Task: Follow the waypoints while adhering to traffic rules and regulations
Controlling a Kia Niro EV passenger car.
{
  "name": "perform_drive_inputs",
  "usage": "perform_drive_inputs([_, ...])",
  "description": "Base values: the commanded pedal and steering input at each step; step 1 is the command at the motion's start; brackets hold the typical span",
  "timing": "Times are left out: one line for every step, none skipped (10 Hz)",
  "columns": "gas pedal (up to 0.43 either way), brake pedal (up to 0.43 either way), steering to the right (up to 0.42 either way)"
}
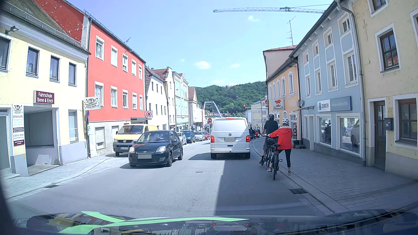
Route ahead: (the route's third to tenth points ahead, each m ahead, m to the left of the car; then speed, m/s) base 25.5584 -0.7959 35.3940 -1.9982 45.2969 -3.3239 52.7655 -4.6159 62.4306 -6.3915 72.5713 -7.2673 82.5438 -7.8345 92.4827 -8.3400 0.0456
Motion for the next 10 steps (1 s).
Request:
perform_drive_inputs([0.0, 0.177, -0.003])
perform_drive_inputs([0.0, 0.183, -0.003])
perform_drive_inputs([0.0, 0.183, -0.003])
perform_drive_inputs([0.0, 0.189, -0.003])
perform_drive_inputs([0.0, 0.189, -0.003])
perform_drive_inputs([0.0, 0.189, -0.003])
perform_drive_inputs([0.0, 0.195, -0.003])
perform_drive_inputs([0.0, 0.201, -0.003])
perform_drive_inputs([0.0, 0.201, -0.003])
perform_drive_inputs([0.0, 0.201, -0.003])
